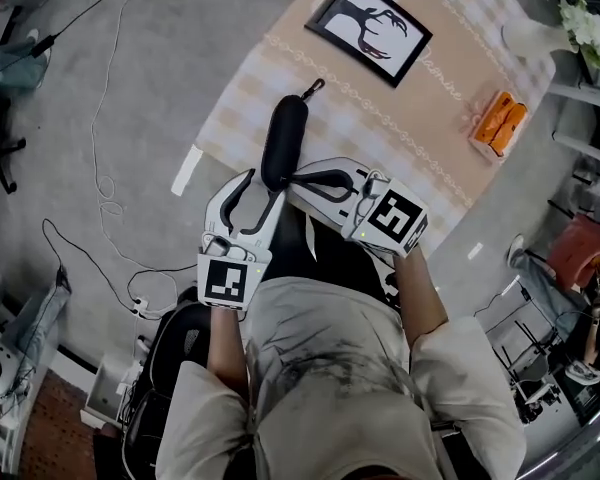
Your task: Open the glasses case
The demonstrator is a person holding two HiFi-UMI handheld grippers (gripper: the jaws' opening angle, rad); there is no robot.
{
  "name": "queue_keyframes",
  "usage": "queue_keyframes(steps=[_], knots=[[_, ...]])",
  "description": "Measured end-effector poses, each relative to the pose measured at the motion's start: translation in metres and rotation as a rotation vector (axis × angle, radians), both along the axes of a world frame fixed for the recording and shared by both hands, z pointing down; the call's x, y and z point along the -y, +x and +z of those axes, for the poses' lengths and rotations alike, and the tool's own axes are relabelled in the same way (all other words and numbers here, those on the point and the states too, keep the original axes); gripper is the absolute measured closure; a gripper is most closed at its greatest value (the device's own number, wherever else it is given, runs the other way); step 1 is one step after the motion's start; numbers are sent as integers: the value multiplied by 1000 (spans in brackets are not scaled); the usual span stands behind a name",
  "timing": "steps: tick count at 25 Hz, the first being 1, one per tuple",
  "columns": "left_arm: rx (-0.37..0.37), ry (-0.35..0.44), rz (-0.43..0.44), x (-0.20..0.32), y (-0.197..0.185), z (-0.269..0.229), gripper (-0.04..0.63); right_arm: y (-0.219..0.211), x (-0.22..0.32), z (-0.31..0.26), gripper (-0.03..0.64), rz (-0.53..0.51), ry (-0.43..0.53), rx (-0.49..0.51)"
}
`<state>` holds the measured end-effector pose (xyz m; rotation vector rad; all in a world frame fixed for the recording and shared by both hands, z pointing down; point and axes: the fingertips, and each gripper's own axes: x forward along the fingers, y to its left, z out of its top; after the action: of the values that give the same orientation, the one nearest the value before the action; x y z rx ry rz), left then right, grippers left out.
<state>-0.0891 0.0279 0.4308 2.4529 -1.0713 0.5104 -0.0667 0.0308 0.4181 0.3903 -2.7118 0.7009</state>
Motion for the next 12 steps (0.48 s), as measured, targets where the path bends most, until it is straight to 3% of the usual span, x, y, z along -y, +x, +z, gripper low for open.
queue_keyframes(steps=[6, 12], knots=[[44, 67, 40, 3, 1, 9, 330, -12, 8, -4, 600, 9, -5, 2], [102, 65, 22, 14, 3, 28, 290, -21, 10, -10, 601, 3, -2, 7]])
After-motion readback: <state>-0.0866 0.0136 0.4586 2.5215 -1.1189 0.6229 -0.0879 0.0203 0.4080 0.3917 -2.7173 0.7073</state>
